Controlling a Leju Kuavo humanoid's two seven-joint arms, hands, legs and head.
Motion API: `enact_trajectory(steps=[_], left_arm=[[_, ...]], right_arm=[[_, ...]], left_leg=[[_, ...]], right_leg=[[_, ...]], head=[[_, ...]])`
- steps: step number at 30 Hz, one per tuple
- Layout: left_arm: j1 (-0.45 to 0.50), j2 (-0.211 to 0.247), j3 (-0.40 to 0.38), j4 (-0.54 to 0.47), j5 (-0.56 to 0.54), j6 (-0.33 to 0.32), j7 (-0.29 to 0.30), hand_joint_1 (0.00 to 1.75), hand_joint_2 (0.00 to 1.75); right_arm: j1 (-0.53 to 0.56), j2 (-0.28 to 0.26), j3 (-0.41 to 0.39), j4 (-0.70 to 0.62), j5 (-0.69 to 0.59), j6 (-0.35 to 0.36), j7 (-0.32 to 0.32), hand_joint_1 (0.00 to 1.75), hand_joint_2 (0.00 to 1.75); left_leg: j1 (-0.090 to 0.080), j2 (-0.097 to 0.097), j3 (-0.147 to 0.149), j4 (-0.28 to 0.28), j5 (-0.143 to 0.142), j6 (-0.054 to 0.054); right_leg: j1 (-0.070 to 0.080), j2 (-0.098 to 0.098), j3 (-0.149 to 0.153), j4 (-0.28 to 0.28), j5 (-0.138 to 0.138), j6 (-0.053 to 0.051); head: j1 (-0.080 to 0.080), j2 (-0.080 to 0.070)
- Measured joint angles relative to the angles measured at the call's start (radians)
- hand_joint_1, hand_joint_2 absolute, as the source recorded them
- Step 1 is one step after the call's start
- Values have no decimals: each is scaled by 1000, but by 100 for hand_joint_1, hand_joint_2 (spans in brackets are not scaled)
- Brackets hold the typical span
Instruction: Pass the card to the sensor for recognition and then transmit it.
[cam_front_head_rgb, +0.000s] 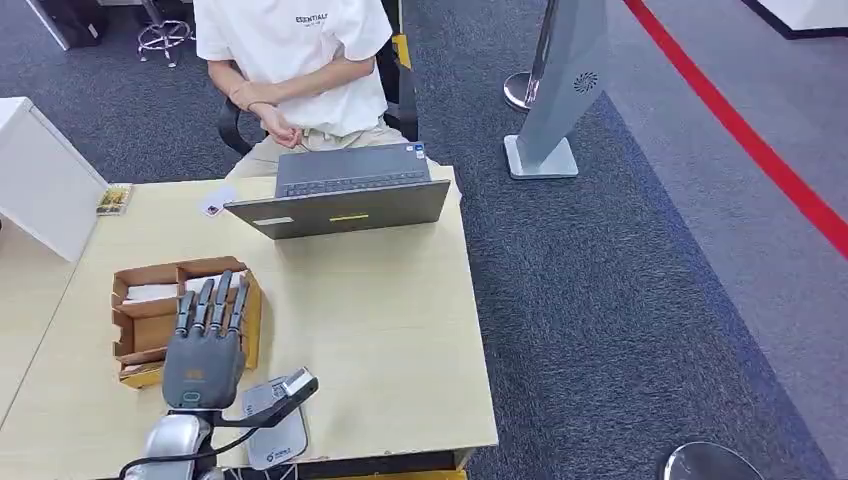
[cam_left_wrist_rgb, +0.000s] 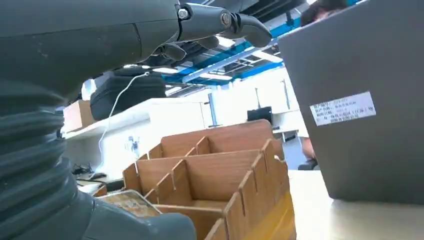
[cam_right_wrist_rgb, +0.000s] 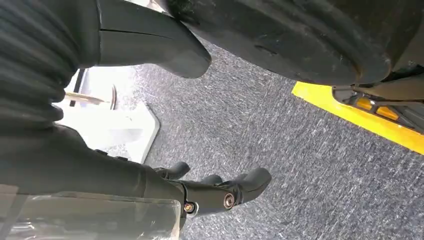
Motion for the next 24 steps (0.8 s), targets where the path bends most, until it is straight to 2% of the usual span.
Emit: enact_trajectory(steps=[24], left_arm=[[37,19,0,-39,5,-10,8,0,175]], right_arm=[[0,0,0,0,-3,-1,-2,0,175]], left_leg=[[0,0,0,0,0,0]], right_leg=[[0,0,0,0,0,0]], head=[[0,0]])
